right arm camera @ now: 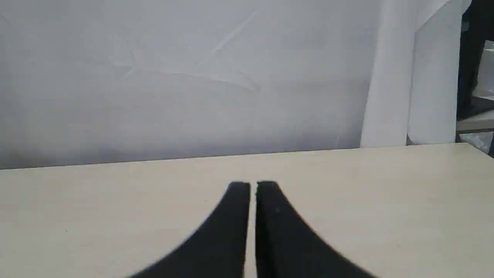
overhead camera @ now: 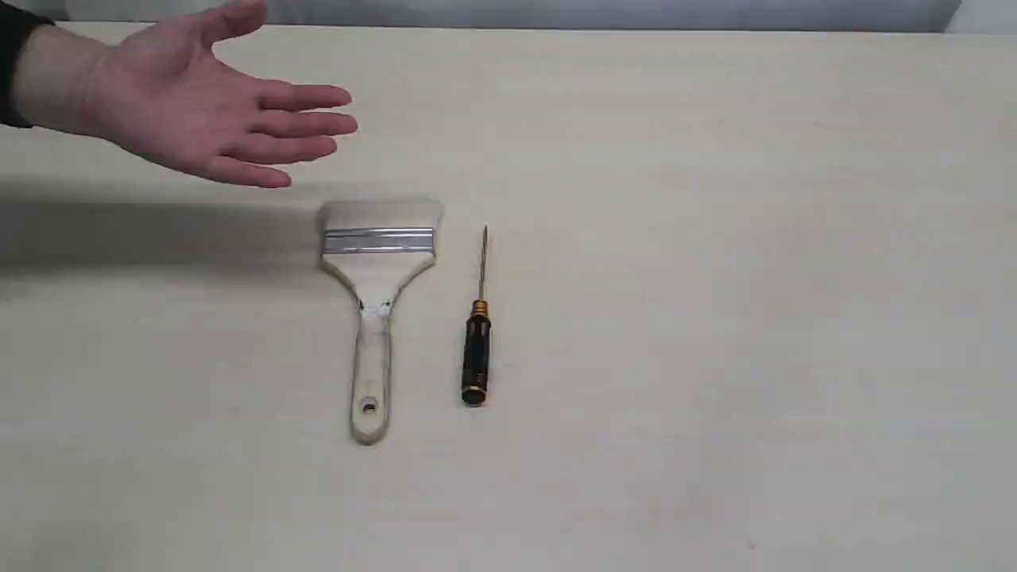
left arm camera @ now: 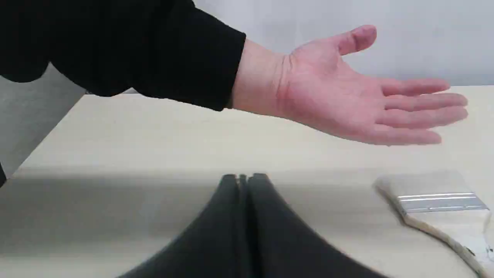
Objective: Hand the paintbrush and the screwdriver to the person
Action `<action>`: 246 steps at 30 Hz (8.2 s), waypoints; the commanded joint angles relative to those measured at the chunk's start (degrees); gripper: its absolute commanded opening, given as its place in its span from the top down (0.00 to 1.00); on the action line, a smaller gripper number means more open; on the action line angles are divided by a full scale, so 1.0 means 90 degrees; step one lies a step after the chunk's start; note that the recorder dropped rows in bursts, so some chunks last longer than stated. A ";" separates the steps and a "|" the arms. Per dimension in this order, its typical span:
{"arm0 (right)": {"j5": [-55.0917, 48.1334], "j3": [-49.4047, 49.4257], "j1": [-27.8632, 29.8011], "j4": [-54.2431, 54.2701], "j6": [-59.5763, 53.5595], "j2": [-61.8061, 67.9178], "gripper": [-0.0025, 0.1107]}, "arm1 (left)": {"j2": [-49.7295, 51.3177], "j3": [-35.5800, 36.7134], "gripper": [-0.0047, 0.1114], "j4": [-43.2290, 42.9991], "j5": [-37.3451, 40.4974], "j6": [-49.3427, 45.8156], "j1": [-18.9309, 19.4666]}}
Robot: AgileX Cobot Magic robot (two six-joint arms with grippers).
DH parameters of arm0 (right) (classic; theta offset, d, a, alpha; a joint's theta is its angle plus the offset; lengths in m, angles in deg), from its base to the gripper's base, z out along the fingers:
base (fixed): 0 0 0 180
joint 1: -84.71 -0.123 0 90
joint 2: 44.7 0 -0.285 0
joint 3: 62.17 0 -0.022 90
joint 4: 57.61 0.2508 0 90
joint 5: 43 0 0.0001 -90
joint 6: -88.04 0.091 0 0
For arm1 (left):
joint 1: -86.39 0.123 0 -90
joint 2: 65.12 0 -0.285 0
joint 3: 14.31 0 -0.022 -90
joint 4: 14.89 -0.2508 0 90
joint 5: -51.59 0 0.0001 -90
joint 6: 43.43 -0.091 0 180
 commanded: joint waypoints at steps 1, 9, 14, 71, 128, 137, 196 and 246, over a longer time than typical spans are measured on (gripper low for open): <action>-0.0025 0.0022 0.0021 -0.0002 0.0035 0.0028 0.94 | -0.0016 0.0013 0.96 0.0007 -0.0069 0.0013 -0.0040; -0.0025 0.0022 0.0021 -0.0002 0.0155 0.0028 0.94 | -0.0016 0.0013 0.96 0.0007 -0.0069 0.0013 -0.0040; 0.0655 0.0022 0.0021 -0.0002 0.1241 0.0028 0.93 | -0.0016 0.0013 0.96 0.0019 -0.0069 0.0013 -0.0040; -0.5423 -0.9601 -0.5049 -0.0811 0.1320 1.2726 0.55 | -0.0016 0.0013 0.96 0.0017 -0.0078 0.0013 -0.0040; -0.2939 -1.2602 -0.5233 0.0329 -0.0328 1.3361 0.62 | -0.0016 0.0013 0.96 0.0019 -0.0069 0.0013 -0.0040; -0.4591 -1.3367 -0.5233 0.0481 -0.0328 1.3845 0.60 | -0.0016 0.0013 0.96 0.0019 -0.0069 0.0013 -0.0040; -0.7673 -1.3069 -0.5748 -0.0750 0.2907 1.5205 0.52 | -0.0016 0.0013 0.96 0.0004 -0.0070 0.0013 -0.0040; -0.6273 -1.4927 -0.5910 -0.1427 0.1185 1.4596 0.52 | -0.0016 0.0013 0.96 0.0018 -0.0068 0.0013 -0.0040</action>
